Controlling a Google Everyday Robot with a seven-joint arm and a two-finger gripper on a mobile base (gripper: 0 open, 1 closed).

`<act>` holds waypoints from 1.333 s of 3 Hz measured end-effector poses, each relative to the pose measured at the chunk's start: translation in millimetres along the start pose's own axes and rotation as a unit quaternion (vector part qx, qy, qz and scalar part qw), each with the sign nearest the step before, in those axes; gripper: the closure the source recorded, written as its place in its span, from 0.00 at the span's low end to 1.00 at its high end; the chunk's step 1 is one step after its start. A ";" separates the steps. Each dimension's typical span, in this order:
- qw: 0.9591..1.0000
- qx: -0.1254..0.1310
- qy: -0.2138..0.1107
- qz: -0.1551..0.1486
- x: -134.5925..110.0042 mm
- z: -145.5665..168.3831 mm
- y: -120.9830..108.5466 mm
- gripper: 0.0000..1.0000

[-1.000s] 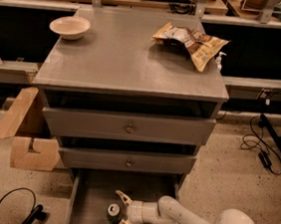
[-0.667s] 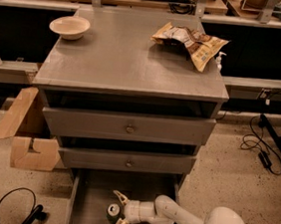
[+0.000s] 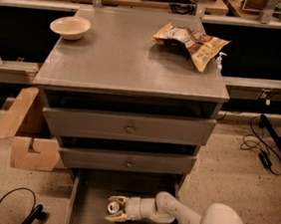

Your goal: Pick green can from bottom drawer and place on counter

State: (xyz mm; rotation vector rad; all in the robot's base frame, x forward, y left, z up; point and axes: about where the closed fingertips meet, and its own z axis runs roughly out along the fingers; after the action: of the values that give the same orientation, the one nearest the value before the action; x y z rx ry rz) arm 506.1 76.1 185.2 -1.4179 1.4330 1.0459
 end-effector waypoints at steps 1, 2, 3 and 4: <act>1.000 0.016 0.005 -0.001 -51.4 -76.3 3.8 0.80; 1.000 0.027 -0.005 0.007 -115.2 -156.2 33.5 1.00; 0.999 0.007 -0.029 0.027 -194.4 -217.6 77.5 1.00; 0.998 -0.006 -0.047 0.029 -281.5 -271.3 82.3 1.00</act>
Offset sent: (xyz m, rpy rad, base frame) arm -0.1365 -0.1672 0.2702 0.0586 0.0685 -0.0023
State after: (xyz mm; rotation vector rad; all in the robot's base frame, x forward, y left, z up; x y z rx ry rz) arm 422.1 -99.0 534.5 -1.3244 1.4089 1.1441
